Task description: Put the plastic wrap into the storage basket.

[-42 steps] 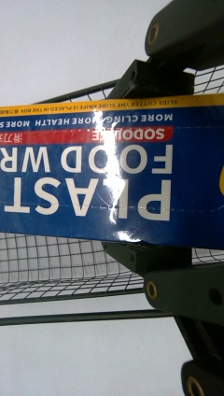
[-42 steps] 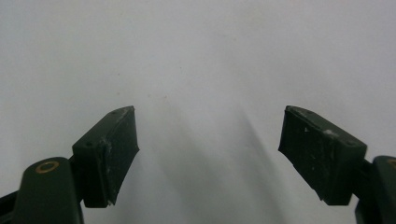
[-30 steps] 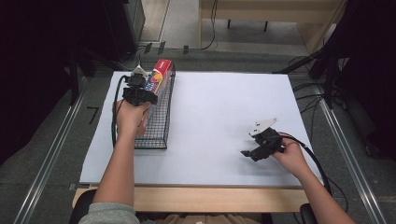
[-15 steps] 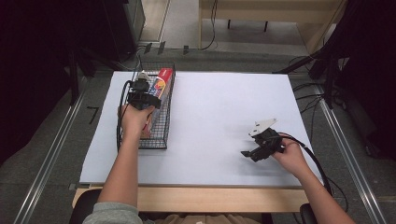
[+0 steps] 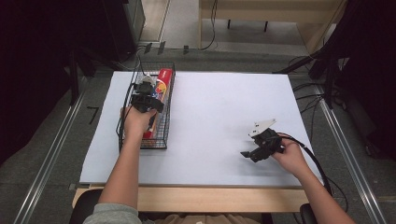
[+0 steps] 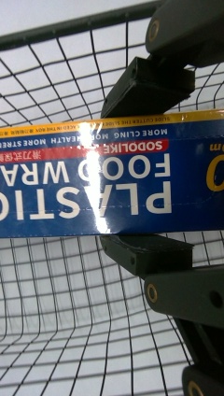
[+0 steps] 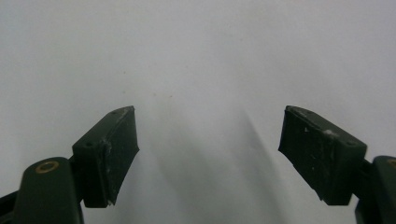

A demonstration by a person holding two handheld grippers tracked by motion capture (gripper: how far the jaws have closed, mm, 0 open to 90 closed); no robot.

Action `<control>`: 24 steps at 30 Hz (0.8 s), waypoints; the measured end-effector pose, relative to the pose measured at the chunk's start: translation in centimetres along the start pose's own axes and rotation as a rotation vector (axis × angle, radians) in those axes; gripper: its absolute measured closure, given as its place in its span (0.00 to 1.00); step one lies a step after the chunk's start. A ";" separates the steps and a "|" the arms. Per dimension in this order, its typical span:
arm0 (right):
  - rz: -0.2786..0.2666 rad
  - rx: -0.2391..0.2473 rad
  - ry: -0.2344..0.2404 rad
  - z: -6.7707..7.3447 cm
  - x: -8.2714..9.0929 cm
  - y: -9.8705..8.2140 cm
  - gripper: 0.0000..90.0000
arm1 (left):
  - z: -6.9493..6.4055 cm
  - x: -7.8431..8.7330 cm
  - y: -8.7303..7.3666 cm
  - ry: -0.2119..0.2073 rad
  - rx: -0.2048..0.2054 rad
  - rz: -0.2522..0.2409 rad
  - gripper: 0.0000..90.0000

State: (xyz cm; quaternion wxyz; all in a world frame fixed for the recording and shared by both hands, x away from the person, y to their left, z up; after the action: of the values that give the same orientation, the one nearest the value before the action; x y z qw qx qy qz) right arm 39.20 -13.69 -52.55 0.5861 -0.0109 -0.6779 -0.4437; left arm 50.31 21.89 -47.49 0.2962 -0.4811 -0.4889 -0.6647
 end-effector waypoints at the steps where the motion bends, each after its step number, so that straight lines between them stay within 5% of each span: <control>1: -0.002 0.000 0.001 0.0 0.0 0.0 0.23 | -0.1 0.0 0.0 -0.009 -0.001 0.000 0.41; 8: -0.002 -0.010 0.004 0.0 0.0 0.0 0.23 | -0.4 0.8 0.5 -0.065 0.033 -0.049 0.40; 12: -0.005 -0.022 0.010 0.1 0.1 0.0 0.23 | -0.6 2.5 0.6 -0.107 0.016 -0.104 0.37; 18: -0.003 -0.024 0.014 0.1 0.1 0.0 0.23 | -2.7 4.2 -0.6 -0.167 -0.099 -0.115 0.32; 24: -0.008 -0.030 0.012 0.0 0.1 0.0 0.23 | -4.9 5.5 -1.6 -0.241 -0.166 -0.147 0.31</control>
State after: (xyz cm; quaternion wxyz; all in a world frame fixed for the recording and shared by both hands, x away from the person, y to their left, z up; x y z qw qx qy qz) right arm 39.16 -13.74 -52.44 0.5882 -0.0143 -0.6678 -0.4560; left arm 45.25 18.28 -43.20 0.1450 -0.5430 -0.4982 -0.6602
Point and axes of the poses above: each handheld gripper's, and its own axes: x roughly backward along the jaws, y roughly out of its top, z roughly to its left, the point moved 9 cm from there along -x, roughly forward along the jaws, and after that the axes turned 12 degrees about -x, right-handed, at the moved point
